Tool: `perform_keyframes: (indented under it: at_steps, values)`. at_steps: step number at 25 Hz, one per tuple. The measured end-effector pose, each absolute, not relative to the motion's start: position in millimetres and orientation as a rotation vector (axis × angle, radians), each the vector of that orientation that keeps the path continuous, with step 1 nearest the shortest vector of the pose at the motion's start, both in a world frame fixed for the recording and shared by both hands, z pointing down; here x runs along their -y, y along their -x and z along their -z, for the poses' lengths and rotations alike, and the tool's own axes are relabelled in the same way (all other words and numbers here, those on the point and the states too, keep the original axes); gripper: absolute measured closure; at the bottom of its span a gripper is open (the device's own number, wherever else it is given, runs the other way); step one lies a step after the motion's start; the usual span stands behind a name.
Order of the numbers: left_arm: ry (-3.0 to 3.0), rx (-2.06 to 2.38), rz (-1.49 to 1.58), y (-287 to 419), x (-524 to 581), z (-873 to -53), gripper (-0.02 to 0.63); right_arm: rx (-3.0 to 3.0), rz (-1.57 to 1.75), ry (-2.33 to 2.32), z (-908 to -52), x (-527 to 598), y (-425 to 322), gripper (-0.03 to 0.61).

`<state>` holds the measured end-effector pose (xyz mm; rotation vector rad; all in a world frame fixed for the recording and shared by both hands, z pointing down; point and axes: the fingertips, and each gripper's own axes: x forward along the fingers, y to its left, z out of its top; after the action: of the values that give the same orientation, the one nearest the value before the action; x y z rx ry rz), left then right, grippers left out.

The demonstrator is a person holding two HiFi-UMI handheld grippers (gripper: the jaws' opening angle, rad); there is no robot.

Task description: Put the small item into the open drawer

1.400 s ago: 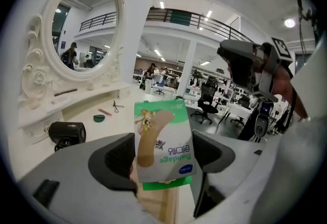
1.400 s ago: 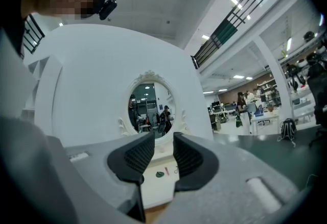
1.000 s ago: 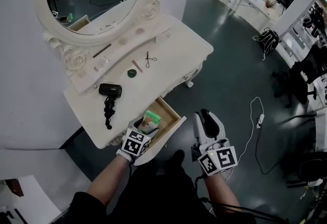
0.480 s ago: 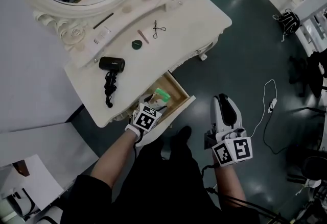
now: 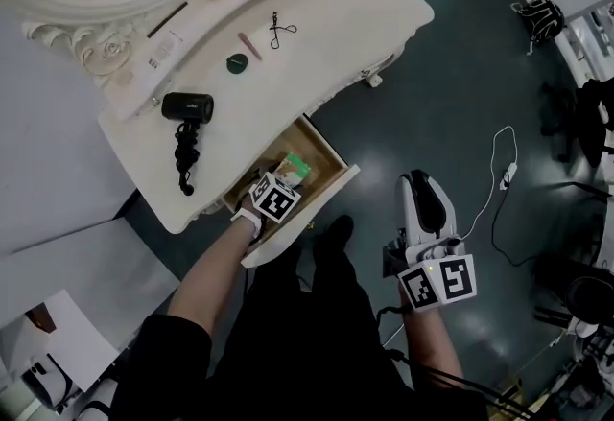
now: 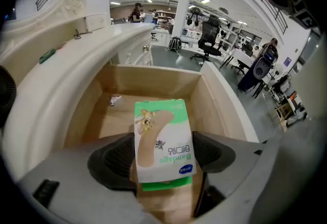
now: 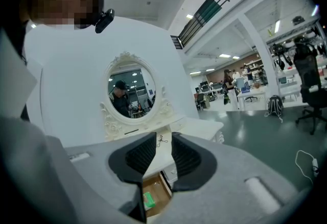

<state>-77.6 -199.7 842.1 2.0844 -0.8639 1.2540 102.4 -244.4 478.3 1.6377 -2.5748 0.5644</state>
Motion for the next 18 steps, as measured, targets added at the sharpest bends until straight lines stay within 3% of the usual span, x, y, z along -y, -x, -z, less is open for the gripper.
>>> perform_keyframes:
  at_steps: [18]
  values:
    - [-2.082,0.770,-1.360,67.0,195.6,-873.0,0.242,2.537,-0.598,-1.660,-491.9,239.4,-114.5,0.485]
